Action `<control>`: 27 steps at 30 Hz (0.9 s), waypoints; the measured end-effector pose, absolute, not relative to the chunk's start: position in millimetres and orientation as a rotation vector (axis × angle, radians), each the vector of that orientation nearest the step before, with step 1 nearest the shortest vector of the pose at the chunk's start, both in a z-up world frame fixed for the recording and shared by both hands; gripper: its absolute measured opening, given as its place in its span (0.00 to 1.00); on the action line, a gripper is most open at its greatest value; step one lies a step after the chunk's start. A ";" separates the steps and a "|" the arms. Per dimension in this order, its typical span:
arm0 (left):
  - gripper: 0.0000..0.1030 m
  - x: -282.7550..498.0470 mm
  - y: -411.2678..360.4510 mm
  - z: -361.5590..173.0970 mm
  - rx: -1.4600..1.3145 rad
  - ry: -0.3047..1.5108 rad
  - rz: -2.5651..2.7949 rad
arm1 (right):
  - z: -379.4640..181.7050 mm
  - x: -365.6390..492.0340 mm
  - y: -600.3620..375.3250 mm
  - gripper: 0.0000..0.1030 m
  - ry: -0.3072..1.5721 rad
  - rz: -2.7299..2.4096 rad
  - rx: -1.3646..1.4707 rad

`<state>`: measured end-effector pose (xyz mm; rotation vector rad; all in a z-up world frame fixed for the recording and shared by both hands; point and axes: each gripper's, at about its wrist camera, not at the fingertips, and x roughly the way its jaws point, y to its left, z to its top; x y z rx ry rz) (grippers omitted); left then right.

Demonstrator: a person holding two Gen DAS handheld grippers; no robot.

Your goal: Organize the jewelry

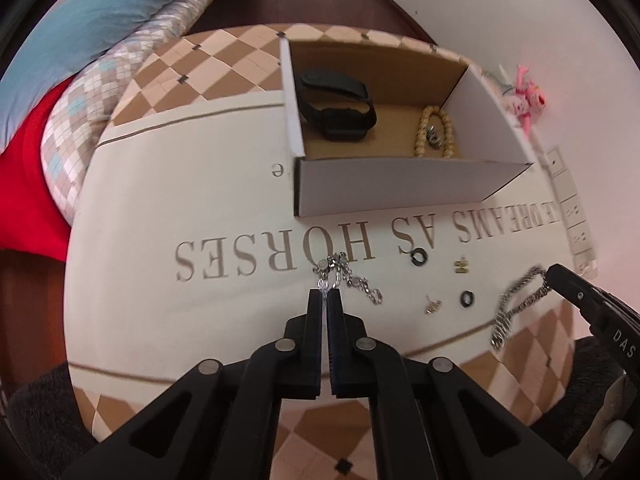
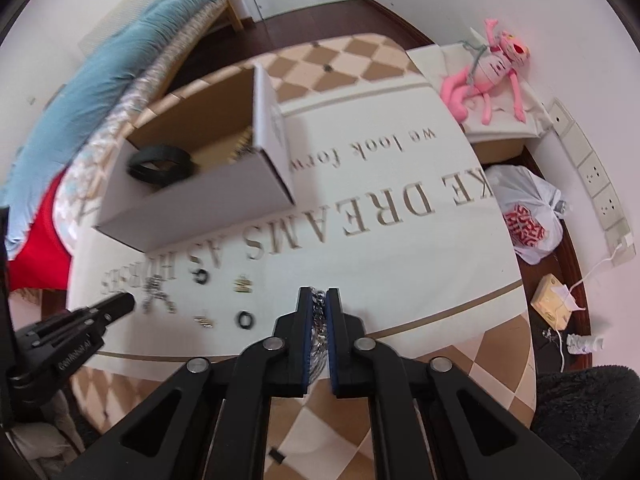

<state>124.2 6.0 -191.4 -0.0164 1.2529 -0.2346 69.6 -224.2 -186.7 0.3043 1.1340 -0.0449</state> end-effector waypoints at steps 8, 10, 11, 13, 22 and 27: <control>0.01 117.4 21.4 -165.7 -0.091 1.217 -0.233 | -152.6 65.4 -222.6 0.03 1.071 0.027 0.364; 0.05 120.9 25.2 -170.5 -0.131 1.230 -0.202 | -153.8 65.2 -223.7 0.03 1.067 0.020 0.365; 0.05 124.1 26.5 -177.3 -0.144 1.251 -0.184 | -156.7 66.0 -224.4 0.03 1.075 0.019 0.368; 0.08 127.4 24.7 -192.0 -0.160 1.288 -0.173 | -168.0 65.8 -225.9 0.03 1.097 0.003 0.364; 0.78 138.7 6.9 -226.6 -0.108 1.336 -0.094 | -218.2 54.8 -239.2 0.03 1.179 -0.061 0.391; 0.77 151.4 -15.4 -228.4 -0.008 1.309 -0.070 | -225.7 55.8 -240.4 0.03 1.183 -0.071 0.384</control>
